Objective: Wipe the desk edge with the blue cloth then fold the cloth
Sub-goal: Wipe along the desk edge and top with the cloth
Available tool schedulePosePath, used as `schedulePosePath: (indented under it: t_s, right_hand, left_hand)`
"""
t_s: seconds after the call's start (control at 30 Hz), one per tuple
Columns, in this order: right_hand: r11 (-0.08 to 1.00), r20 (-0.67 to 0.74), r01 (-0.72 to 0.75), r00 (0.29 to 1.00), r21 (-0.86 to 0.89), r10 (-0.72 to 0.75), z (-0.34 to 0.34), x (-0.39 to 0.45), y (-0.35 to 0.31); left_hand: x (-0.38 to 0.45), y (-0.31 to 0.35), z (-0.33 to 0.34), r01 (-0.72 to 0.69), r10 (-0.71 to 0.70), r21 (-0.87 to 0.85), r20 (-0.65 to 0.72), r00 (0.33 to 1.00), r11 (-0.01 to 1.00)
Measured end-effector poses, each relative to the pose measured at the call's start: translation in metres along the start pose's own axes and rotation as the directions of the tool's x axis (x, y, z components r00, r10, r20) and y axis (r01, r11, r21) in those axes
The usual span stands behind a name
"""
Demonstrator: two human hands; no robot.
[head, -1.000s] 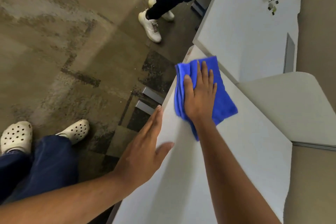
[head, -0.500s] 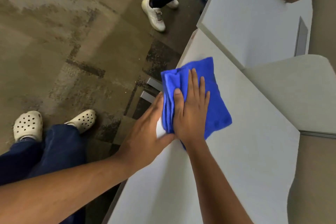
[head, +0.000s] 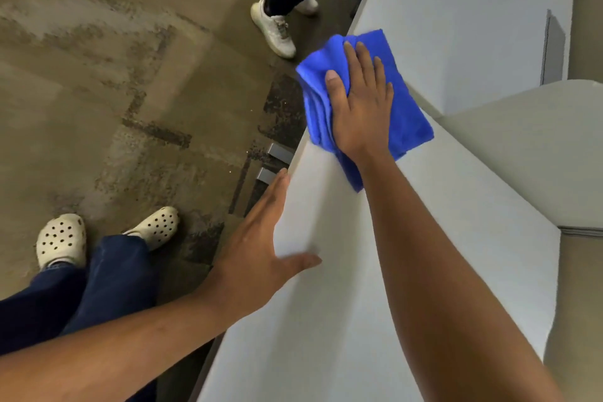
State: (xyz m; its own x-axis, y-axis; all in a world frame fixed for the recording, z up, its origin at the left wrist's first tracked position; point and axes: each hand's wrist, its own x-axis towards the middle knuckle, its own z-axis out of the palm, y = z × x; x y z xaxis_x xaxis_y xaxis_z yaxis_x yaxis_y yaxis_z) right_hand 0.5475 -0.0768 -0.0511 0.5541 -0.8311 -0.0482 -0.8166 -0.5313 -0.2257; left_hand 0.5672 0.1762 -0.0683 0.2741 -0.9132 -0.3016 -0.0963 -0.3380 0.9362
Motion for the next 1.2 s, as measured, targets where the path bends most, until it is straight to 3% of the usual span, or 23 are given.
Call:
schedulePosePath:
  t_s: [0.07, 0.13, 0.2, 0.27, 0.33, 0.4, 0.5, 0.6, 0.67, 0.77, 0.83, 0.9, 0.97, 1.07, 1.13, 1.2]
  right_hand:
    - [0.998, 0.01, -0.01, 1.0, 0.06, 0.01, -0.014, -0.017, 0.038]
    - [0.982, -0.024, -0.164, 0.986, 0.096, 0.167, -0.031, -0.039, 0.084]
    - [0.927, -0.072, -0.362, 0.926, 0.102, 0.369, -0.04, -0.052, 0.115]
    - [0.853, -0.102, -0.516, 0.847, 0.079, 0.522, -0.038, -0.044, 0.11]
    - [0.811, -0.127, -0.584, 0.802, 0.042, 0.584, -0.027, -0.029, 0.078]
    - [0.864, -0.11, -0.502, 0.858, 0.016, 0.501, -0.013, -0.026, 0.033]
    - [0.976, -0.059, -0.209, 0.977, -0.057, 0.205, 0.009, -0.056, -0.02]
    - [0.998, 0.046, 0.026, 0.999, -0.053, -0.024, 0.0, -0.073, 0.003]
    - [1.0, 0.057, -0.014, 0.998, -0.006, 0.014, -0.017, -0.074, 0.047]
    - [0.929, -0.045, -0.368, 0.928, 0.044, 0.37, -0.029, -0.073, 0.081]
    - [0.869, -0.078, -0.494, 0.866, 0.024, 0.495, -0.016, -0.07, 0.055]
    - [0.915, -0.058, -0.402, 0.914, -0.017, 0.401, -0.004, -0.085, 0.014]
    - [0.984, -0.022, -0.167, 0.986, -0.061, 0.166, 0.007, -0.126, -0.013]
    - [0.996, 0.084, 0.079, 0.994, -0.044, -0.075, 0.007, -0.18, 0.002]
    - [0.998, 0.069, 0.054, 0.996, -0.023, -0.052, 0.001, -0.17, 0.029]
    - [0.985, -0.02, -0.169, 0.985, 0.029, 0.169, -0.006, -0.145, 0.044]
  left_hand:
    - [0.0, 0.0, 0.001, -0.001, 0.0, -0.021, -0.026, 1.0, 1.0]
    - [-0.003, 0.0, 0.002, 0.024, -0.025, -0.042, -0.037, 0.999, 0.999]
    - [-0.005, 0.002, 0.003, 0.029, -0.031, -0.059, -0.039, 0.999, 0.998]
    - [-0.005, 0.005, 0.003, 0.015, -0.017, -0.047, -0.045, 0.999, 0.999]
    - [-0.004, 0.007, 0.002, 0.005, -0.006, -0.031, -0.046, 0.999, 1.0]
    - [-0.005, 0.01, 0.002, 0.02, -0.02, -0.026, -0.026, 0.999, 0.999]
    - [-0.004, 0.012, 0.001, 0.04, -0.04, -0.002, -0.031, 0.999, 0.999]
    - [-0.007, 0.011, 0.002, 0.066, -0.066, 0.008, -0.02, 0.998, 0.998]
    - [-0.014, 0.01, 0.003, 0.09, -0.09, -0.002, 0.015, 0.996, 0.996]
    - [-0.025, 0.014, 0.005, 0.081, -0.081, -0.025, 0.015, 0.997, 0.996]
    - [-0.025, 0.017, 0.004, 0.091, -0.092, -0.043, -0.011, 0.996, 0.995]
    - [-0.023, 0.015, 0.003, 0.095, -0.094, -0.046, 0.016, 0.995, 0.994]
    - [-0.025, 0.009, 0.001, 0.055, -0.054, -0.031, 0.049, 0.997, 0.998]
    - [-0.039, -0.001, 0.004, 0.033, -0.03, -0.035, 0.088, 0.996, 0.999]
    - [-0.047, -0.002, 0.006, 0.066, -0.064, -0.034, 0.053, 0.997, 0.997]
    - [-0.05, 0.0, 0.008, 0.082, -0.081, -0.013, 0.05, 0.995, 0.997]
